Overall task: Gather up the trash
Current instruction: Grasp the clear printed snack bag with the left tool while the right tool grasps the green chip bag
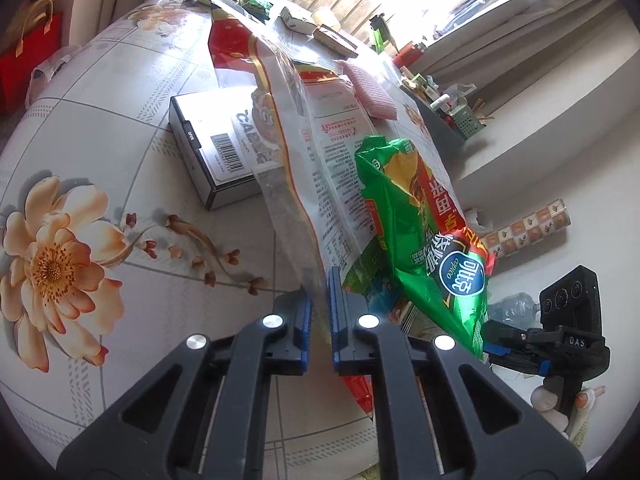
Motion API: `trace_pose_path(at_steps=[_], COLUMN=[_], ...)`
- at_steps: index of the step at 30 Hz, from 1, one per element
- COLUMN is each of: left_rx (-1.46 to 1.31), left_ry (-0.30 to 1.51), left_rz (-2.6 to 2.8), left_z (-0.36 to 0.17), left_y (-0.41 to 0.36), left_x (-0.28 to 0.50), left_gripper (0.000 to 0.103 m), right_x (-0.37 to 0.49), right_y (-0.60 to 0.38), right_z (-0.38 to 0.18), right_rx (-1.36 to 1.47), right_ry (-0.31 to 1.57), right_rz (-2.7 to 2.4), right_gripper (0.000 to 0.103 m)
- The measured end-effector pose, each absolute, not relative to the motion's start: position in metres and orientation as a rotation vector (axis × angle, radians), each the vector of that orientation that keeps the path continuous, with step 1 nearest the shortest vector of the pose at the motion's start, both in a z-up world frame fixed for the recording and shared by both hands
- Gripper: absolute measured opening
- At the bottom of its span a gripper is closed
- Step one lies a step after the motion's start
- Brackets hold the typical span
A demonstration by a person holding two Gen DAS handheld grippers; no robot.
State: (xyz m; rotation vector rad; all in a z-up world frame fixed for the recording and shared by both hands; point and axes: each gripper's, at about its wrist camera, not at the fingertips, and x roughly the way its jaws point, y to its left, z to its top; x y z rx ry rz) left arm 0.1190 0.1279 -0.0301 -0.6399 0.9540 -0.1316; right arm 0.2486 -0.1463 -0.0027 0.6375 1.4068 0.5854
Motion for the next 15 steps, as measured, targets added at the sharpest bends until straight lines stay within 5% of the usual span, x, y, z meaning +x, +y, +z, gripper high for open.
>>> trace_pose_path(at_steps=[1, 7, 15], left_rx=[-0.639, -0.627, -0.619], left_ry=[0.956, 0.954, 0.961], left_rz=[-0.132, -0.134, -0.106], left_z=[-0.030, -0.030, -0.032], left_y=[0.128, 0.128, 0.126], left_x=[0.119, 0.120, 0.115], left_gripper=[0.006, 0.006, 0.006], right_x=[0.242, 0.227, 0.313], right_y=[-0.143, -0.143, -0.222], right_z=[0.004, 0.046, 0.015], right_rx=[0.566, 0.335, 0.668], right_ry=[1.406, 1.341, 1.311], right_rz=[0.591, 0.738, 0.479], right_gripper=[0.065, 0.065, 0.068])
